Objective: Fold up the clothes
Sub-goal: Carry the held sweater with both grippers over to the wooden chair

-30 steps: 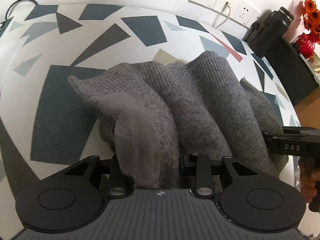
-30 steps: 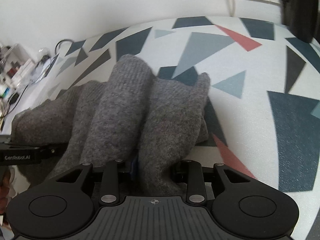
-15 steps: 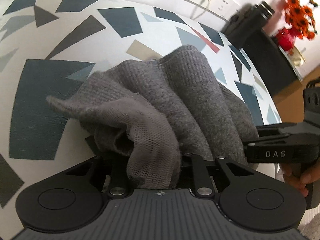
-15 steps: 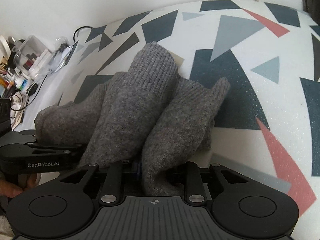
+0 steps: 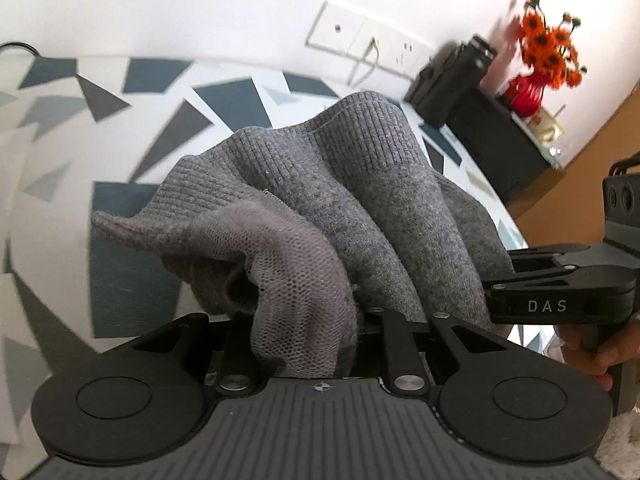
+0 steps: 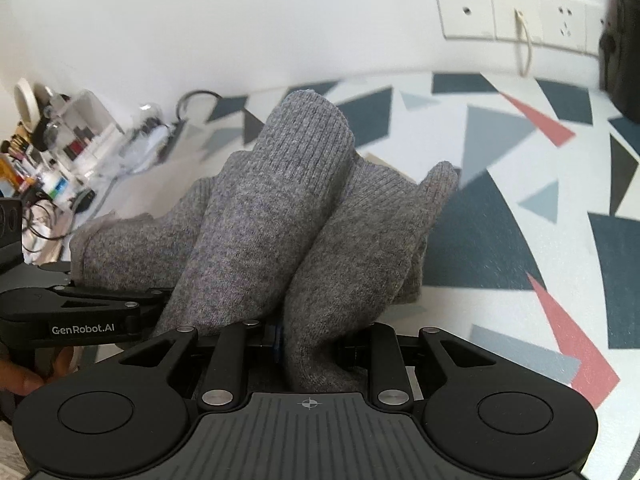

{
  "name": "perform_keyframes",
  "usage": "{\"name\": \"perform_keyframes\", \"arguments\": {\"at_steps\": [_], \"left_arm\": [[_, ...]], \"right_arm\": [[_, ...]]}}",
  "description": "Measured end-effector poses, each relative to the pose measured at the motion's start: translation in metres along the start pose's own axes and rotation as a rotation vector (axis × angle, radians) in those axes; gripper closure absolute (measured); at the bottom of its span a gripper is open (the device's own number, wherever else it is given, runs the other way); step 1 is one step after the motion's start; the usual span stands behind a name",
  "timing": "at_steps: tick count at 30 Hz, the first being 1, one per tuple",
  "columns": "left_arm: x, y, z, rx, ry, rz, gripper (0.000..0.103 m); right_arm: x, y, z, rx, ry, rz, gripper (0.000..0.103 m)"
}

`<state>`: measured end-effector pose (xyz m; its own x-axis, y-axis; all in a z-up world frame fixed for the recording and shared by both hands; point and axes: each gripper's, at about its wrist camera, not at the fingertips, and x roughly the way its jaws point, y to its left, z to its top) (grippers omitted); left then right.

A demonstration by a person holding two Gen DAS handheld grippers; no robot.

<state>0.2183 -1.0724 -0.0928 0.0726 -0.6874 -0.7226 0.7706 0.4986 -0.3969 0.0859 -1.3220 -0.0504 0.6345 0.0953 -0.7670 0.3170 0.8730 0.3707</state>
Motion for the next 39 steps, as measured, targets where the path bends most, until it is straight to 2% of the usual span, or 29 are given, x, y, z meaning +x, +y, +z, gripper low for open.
{"name": "perform_keyframes", "arguments": {"at_steps": [4,14,18,24,31,36,39], "left_arm": [[-0.032,-0.004,-0.007,-0.026,-0.066,0.050,0.082],[-0.126,-0.027,-0.063,-0.228,-0.285,0.297,0.082],[-0.160,-0.031,-0.093,-0.318,-0.357,0.381,0.082],[-0.211,-0.018,-0.134,-0.421,-0.414,0.495,0.082],[-0.262,0.031,-0.182,-0.513,-0.497,0.538,0.082],[-0.315,0.100,-0.222,-0.557,-0.569,0.540,0.082],[-0.355,0.150,-0.247,-0.572,-0.581,0.549,0.082]], "right_arm": [[-0.009,0.019,0.009,-0.076,-0.004,0.065,0.081],[-0.027,0.082,0.017,-0.330,0.007,0.325,0.081],[-0.029,0.119,0.010,-0.412,0.036,0.410,0.081],[-0.021,0.184,-0.002,-0.530,0.089,0.511,0.081],[0.000,0.280,-0.022,-0.653,0.126,0.542,0.081],[0.031,0.379,-0.046,-0.735,0.119,0.530,0.081],[0.049,0.448,-0.065,-0.784,0.133,0.513,0.081]]}}
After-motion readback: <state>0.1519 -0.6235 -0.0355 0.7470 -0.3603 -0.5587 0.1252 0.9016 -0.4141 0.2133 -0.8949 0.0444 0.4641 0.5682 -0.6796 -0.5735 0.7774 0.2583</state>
